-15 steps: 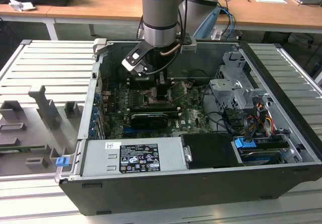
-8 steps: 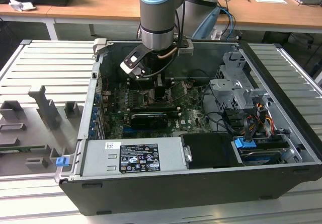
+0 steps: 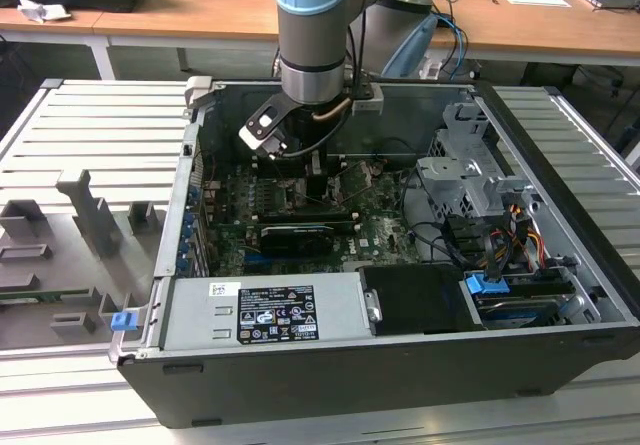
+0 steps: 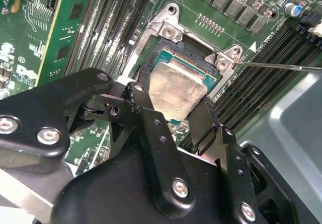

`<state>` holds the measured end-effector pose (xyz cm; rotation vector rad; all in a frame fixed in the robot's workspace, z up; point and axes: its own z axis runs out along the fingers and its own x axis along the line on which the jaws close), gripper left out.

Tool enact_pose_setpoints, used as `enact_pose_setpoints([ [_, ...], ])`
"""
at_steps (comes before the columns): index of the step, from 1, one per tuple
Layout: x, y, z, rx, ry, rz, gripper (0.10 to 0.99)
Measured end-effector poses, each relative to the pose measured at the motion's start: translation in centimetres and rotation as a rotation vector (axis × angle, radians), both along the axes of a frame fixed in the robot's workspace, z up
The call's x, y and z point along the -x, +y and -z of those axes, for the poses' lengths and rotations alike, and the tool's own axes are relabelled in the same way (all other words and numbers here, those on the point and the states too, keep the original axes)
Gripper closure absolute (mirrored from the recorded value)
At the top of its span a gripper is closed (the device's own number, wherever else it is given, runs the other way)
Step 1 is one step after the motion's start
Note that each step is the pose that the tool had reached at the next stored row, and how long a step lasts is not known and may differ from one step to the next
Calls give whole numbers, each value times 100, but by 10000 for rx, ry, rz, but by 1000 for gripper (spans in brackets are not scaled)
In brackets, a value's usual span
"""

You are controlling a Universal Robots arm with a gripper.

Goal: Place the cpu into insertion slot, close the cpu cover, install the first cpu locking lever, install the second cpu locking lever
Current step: 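Place the cpu into insertion slot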

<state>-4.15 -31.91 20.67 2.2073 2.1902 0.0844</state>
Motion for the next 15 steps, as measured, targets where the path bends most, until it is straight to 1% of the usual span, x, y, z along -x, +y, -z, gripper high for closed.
enact_pose_setpoints([
  [12, 2, 5, 68, 19, 0, -67, 545],
  [15, 3, 5, 69, 22, 2, -67, 545],
])
